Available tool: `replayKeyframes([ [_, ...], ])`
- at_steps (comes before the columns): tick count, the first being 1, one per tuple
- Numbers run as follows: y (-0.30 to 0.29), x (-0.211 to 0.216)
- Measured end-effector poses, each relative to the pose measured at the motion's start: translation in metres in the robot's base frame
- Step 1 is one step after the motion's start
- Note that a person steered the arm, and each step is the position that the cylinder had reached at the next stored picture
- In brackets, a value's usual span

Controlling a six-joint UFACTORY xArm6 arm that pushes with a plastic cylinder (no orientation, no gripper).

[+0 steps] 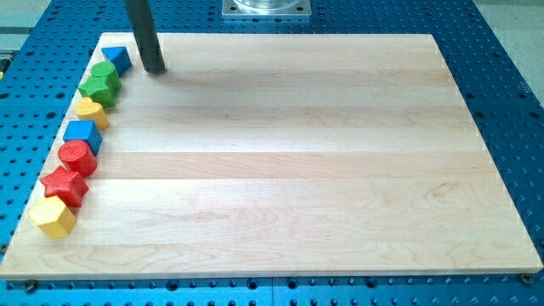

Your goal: Separate the red star from the row

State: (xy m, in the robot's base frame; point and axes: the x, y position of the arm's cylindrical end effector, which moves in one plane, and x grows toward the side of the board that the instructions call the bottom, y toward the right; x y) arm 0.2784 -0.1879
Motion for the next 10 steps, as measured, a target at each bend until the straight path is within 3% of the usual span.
replayKeyframes([
  [3, -0.002, 0.0],
  [6, 0.009, -0.046],
  [7, -0.047, -0.045],
  [8, -0.099, -0.022],
  [10, -0.104, 0.133],
])
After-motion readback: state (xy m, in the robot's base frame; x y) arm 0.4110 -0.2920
